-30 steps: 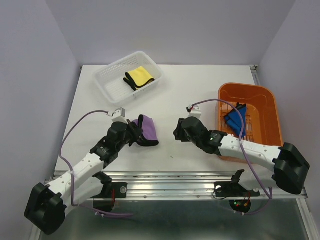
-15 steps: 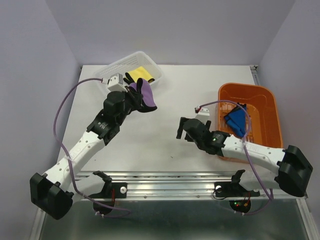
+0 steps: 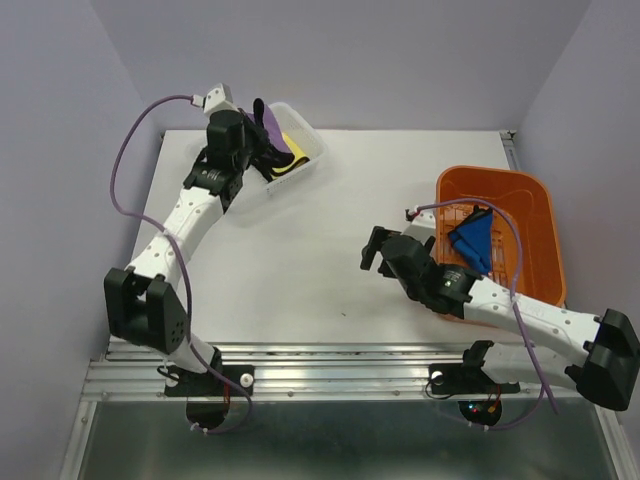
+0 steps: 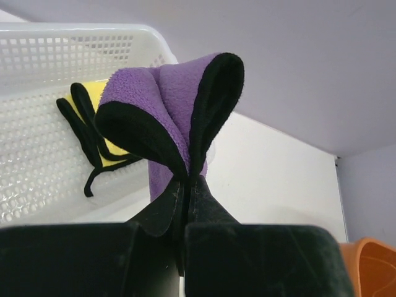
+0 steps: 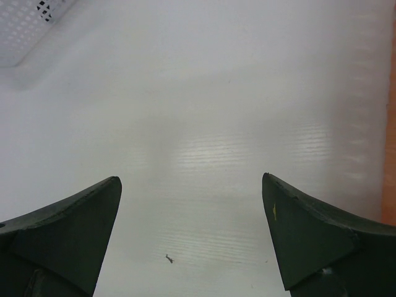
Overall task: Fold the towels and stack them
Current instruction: Neatly place the folded towel into the bin
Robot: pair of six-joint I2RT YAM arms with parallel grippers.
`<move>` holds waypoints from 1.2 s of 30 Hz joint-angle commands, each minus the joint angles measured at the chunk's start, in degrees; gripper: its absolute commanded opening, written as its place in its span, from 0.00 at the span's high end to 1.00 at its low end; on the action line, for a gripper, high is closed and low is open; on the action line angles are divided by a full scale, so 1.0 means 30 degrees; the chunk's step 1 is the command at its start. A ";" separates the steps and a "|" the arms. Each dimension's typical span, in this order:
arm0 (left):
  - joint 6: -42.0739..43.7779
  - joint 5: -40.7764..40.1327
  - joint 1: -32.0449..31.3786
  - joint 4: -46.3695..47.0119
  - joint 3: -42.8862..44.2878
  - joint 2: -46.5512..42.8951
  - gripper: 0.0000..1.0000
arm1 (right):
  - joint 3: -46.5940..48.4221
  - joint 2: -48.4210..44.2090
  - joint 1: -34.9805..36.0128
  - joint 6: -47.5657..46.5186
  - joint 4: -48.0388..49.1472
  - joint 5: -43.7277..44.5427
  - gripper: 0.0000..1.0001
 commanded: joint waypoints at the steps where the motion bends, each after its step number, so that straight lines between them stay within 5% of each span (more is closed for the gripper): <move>1: -0.1112 0.0917 0.0521 0.0809 0.2635 0.2477 1.00 | 0.0331 -0.0806 0.0025 -0.0355 0.0923 0.1089 0.00; 13: -0.2844 0.0539 0.1019 0.0518 0.9550 0.9455 1.00 | 0.0095 -0.0925 0.0025 -0.1205 0.1569 0.0941 0.00; 36: -0.5979 0.3702 0.2396 0.2157 1.1925 1.3883 1.00 | 0.0008 -0.0455 0.0025 -0.1879 0.1743 0.1909 0.00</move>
